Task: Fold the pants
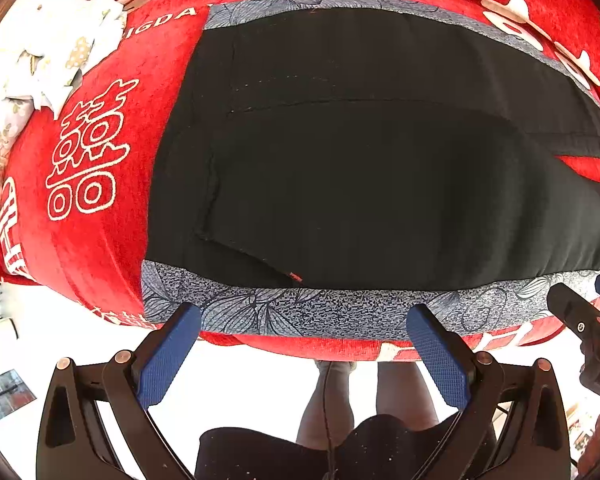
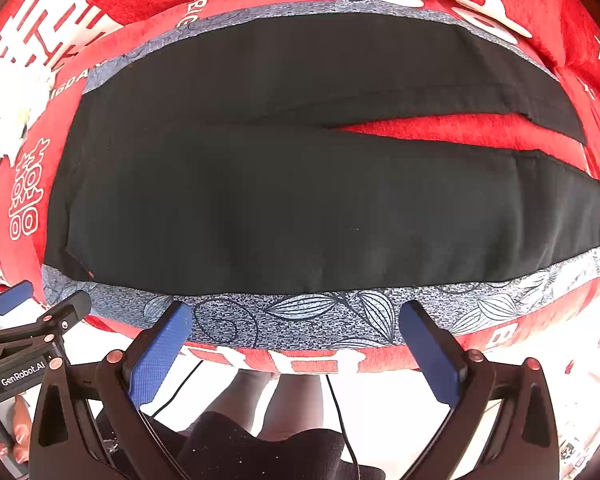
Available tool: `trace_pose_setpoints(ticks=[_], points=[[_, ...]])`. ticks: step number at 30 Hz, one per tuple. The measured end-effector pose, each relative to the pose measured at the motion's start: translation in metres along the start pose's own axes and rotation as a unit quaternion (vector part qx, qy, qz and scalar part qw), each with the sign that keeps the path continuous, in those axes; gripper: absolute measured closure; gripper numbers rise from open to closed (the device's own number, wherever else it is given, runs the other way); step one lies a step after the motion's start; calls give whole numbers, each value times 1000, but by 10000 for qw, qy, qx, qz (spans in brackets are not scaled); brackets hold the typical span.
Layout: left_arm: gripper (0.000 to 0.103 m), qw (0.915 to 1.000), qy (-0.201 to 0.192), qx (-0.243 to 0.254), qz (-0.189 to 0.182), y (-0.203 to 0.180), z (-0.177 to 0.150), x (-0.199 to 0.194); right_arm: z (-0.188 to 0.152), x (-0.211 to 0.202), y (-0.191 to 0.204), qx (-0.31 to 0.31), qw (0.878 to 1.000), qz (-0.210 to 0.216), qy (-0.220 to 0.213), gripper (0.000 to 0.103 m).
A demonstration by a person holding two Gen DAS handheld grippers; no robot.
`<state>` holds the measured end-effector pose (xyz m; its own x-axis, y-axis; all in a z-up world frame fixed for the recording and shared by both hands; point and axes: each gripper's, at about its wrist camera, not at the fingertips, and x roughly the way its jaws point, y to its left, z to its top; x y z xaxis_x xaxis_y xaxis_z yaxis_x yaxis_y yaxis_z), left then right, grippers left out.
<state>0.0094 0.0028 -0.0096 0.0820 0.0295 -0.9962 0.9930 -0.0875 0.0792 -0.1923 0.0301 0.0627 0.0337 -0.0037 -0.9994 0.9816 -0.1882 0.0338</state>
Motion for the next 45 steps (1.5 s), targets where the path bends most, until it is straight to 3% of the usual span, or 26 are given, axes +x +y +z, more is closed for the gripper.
trace_pose_setpoints(ticks=[45], points=[[0,10000,73,-12,51,8,-12,12,-4,6,6,-44,10000,-19,45,0]])
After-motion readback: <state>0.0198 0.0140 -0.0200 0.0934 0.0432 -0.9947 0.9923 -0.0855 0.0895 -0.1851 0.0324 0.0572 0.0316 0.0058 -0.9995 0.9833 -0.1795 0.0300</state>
